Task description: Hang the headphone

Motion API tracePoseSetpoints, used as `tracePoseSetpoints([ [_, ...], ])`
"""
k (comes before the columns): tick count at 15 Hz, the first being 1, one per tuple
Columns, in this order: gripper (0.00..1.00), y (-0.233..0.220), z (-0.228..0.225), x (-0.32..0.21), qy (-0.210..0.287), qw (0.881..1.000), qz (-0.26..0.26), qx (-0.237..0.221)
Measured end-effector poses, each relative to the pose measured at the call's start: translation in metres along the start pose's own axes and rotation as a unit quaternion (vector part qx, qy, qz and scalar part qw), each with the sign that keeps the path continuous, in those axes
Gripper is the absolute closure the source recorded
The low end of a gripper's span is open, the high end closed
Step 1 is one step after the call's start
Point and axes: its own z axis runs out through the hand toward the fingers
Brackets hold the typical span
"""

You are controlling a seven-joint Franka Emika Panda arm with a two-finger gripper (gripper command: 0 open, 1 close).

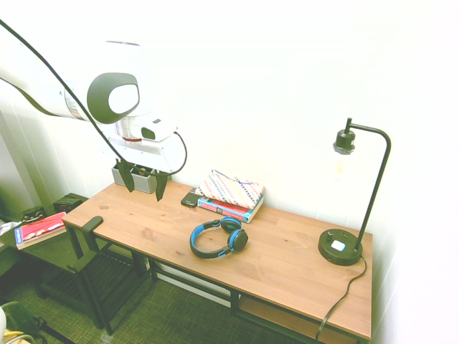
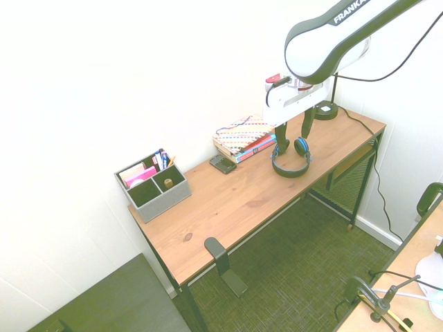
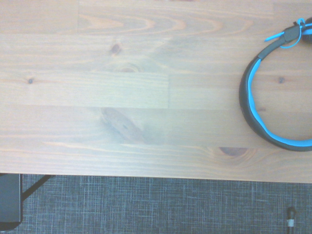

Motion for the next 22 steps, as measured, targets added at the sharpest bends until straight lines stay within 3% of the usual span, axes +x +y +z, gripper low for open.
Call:
tracePoseSetpoints([
  [2, 0.0, 0.0, 0.0, 0.0, 0.004, 1.0, -0.008, -0.001],
  [5, 0.0, -0.007, 0.004, 0.007, 0.031, 0.997, -0.076, 0.017],
  [9, 0.0, -0.02, 0.062, 0.018, 0.065, 0.987, -0.147, 0.015],
  [20, 0.0, -0.049, 0.18, 0.082, 0.054, 0.984, -0.155, -0.061],
  [21, 1.0, -0.05, 0.188, 0.085, 0.052, 0.984, -0.154, -0.069],
  [22, 1.0, -0.051, 0.196, 0.088, 0.049, 0.985, -0.15, -0.074],
])
